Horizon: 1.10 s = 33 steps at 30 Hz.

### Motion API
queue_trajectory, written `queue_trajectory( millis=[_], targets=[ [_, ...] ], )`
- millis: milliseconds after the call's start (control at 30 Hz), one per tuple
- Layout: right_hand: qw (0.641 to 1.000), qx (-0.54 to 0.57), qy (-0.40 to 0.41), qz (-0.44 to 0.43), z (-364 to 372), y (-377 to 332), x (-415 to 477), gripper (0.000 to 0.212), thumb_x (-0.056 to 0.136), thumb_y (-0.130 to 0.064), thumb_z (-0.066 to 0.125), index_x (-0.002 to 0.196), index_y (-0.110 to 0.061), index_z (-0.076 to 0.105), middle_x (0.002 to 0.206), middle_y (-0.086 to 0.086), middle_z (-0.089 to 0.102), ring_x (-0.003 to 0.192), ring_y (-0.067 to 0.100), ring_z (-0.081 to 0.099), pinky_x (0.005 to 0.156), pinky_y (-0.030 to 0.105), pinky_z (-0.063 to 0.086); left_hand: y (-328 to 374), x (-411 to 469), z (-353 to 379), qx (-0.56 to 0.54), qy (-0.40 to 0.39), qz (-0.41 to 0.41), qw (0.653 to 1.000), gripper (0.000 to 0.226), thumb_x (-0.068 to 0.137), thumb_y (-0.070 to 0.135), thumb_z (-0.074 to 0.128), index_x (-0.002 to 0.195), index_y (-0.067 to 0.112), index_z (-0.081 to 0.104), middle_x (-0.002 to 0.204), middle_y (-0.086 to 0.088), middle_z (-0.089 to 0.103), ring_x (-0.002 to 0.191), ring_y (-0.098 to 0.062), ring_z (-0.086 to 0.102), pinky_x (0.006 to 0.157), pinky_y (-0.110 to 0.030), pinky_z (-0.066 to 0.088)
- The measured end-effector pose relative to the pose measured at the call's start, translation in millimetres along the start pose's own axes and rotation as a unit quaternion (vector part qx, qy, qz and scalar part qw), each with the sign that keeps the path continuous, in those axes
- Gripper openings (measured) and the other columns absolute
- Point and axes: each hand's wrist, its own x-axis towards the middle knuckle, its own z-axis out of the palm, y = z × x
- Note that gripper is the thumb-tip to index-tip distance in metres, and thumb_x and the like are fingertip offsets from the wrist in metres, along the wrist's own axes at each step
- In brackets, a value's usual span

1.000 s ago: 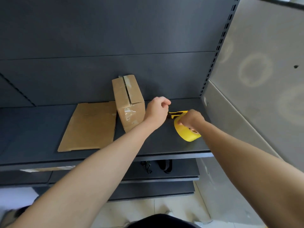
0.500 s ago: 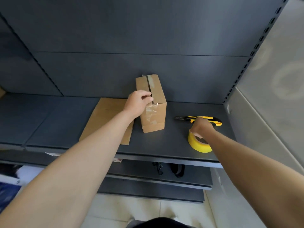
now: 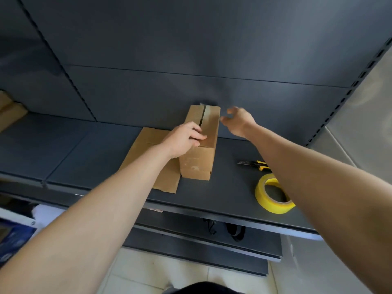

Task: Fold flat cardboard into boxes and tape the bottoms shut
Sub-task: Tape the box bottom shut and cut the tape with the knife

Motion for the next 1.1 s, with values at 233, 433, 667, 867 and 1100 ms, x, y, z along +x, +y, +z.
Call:
queue_trajectory(
  millis=[233, 433, 667, 867, 1100],
  targets=[
    [0.992, -0.076, -0.082, -0.055, 17.3, -34.3, 12.4, 0.056, 0.099, -0.036, 0.045, 0.150, -0.022, 0.026, 0.156, 0.007, 0.023, 0.140, 0.033, 0.026, 0.111, 0.041, 0.031, -14.7, -19.3, -7.5, -0.037, 0.010, -0.006, 0.999, 0.041, 0.091, -0.007, 0.050, 0.112, 0.020, 0.071, 0.136, 0.012, 0.051, 0.126, -0.009, 0.045, 0.105, -0.022, 0.031],
    [0.984, -0.112, -0.130, -0.051, 25.9, -51.7, 23.9, 0.059, 0.101, -0.035, 0.040, 0.152, -0.020, 0.016, 0.158, 0.010, 0.012, 0.143, 0.034, 0.020, 0.113, 0.041, 0.023, -13.2, -29.7, -3.7, -0.048, 0.026, -0.008, 0.998, 0.038, 0.094, -0.005, 0.047, 0.110, 0.019, 0.072, 0.135, 0.010, 0.054, 0.125, -0.005, 0.044, 0.098, -0.015, 0.027],
    [0.988, -0.087, -0.125, -0.022, 28.0, -52.8, 28.7, 0.060, 0.094, -0.043, 0.051, 0.148, -0.027, 0.031, 0.151, 0.012, 0.024, 0.137, 0.036, 0.029, 0.112, 0.045, 0.029, -14.8, -46.9, -7.7, -0.057, 0.066, -0.024, 0.996, 0.040, 0.086, -0.011, 0.054, 0.107, 0.018, 0.072, 0.118, 0.011, 0.060, 0.115, -0.007, 0.052, 0.104, -0.024, 0.037],
    [0.990, -0.065, -0.126, -0.019, 15.6, -34.5, 25.4, 0.050, 0.090, -0.043, 0.061, 0.127, -0.010, 0.055, 0.126, 0.008, 0.056, 0.114, 0.026, 0.053, 0.098, 0.037, 0.043, -8.7, -57.3, -9.0, -0.045, 0.142, -0.100, 0.984, 0.034, 0.085, -0.002, 0.065, 0.109, 0.021, 0.066, 0.100, 0.009, 0.045, 0.090, -0.006, 0.044, 0.081, -0.011, 0.035],
    [0.993, -0.076, -0.087, 0.015, 11.7, -23.0, 17.8, 0.054, 0.087, -0.049, 0.062, 0.118, -0.005, 0.057, 0.125, 0.011, 0.051, 0.122, 0.029, 0.043, 0.103, 0.039, 0.039, 13.2, -54.6, 4.0, -0.163, 0.277, -0.309, 0.895, 0.048, 0.083, 0.002, 0.070, 0.122, 0.007, 0.043, 0.121, -0.009, 0.055, 0.106, -0.023, 0.059, 0.069, -0.021, 0.047]
  ],
)
